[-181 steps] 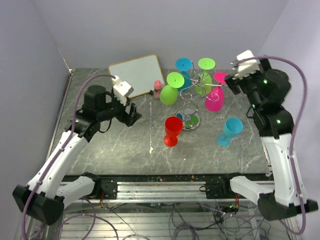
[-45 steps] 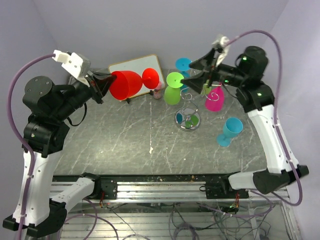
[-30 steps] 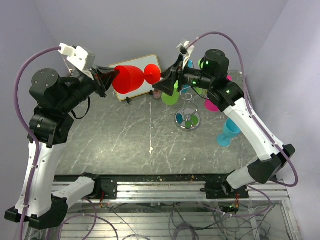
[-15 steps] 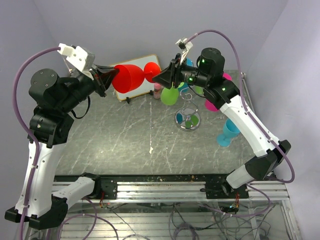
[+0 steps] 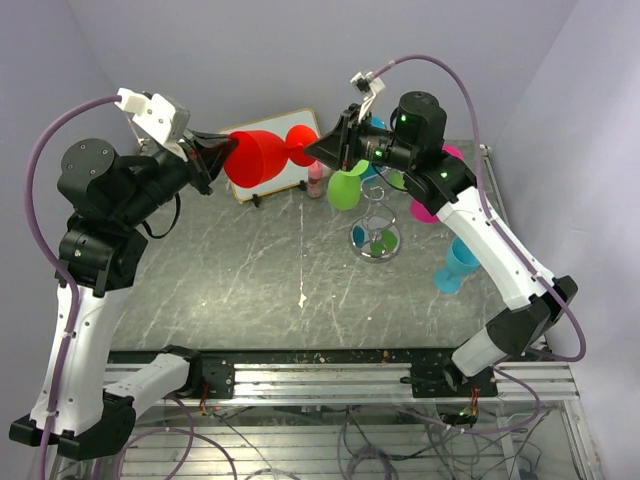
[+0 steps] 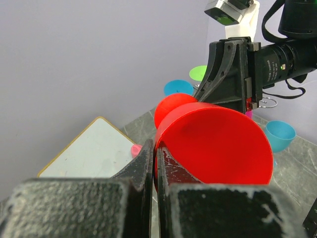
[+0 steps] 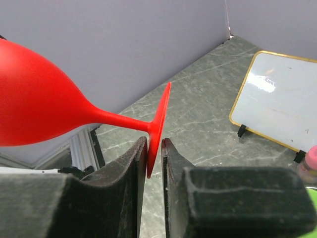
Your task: Place the wine glass upside down on the wine glass rack
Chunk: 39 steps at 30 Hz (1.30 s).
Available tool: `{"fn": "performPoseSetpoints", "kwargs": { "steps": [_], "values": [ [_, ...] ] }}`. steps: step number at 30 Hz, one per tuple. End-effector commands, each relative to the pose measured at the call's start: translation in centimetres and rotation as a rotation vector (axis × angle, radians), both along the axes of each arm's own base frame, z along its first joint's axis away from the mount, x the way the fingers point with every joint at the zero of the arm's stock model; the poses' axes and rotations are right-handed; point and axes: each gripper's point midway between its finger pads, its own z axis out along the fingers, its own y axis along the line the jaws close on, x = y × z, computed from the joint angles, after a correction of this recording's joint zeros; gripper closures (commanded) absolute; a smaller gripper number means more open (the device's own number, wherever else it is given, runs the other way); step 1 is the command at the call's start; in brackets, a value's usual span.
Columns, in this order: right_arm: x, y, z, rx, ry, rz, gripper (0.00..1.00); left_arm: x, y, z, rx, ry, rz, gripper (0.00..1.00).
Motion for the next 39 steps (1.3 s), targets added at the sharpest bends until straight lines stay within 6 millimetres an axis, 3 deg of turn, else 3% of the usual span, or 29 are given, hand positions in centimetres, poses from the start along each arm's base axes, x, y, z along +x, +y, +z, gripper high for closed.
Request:
{"fn": "performPoseSetpoints", "kwargs": {
  "steps": [1,5,11,17,27,34,39],
  "values": [
    [0.4,0.2,0.9,0.022,-0.001,-0.018,0.85,-0.6,-0.1,1.2,-0.006,-0.066,-0.026,0.93],
    [0.4,-0.1,1.1,0.017,-0.014,-0.033,1.00,-0.6,-0.2,0.8,-0.002,-0.066,-0.029,0.93],
    [0.8,-1.4,1.8,-0.016,-0.088,-0.093,1.00,-1.1,-0.1,0.2,-0.011,-0.051,-0.030,0.84],
    [0.8,-3.2,2.8,-0.043,-0.169,-0.146,1.00,-1.2,0.4,-1.1,0.001,-0.029,-0.006,0.63],
    [0.7,-6.9,4.5,-0.154,-0.369,-0.231,1.00,-1.9,3.1,-2.8,0.058,-0.017,0.129,0.25],
    [-1.5,-9.8,5.2,-0.357,-0.609,-0.204,1.00,-1.5,4.7,-7.0,0.113,0.040,0.209,0.14],
    [-4.5,-11.8,4.8,-0.512,-0.757,-0.110,1.00,-1.1,5.0,-9.9,0.151,0.081,0.216,0.10]
  ]
}}
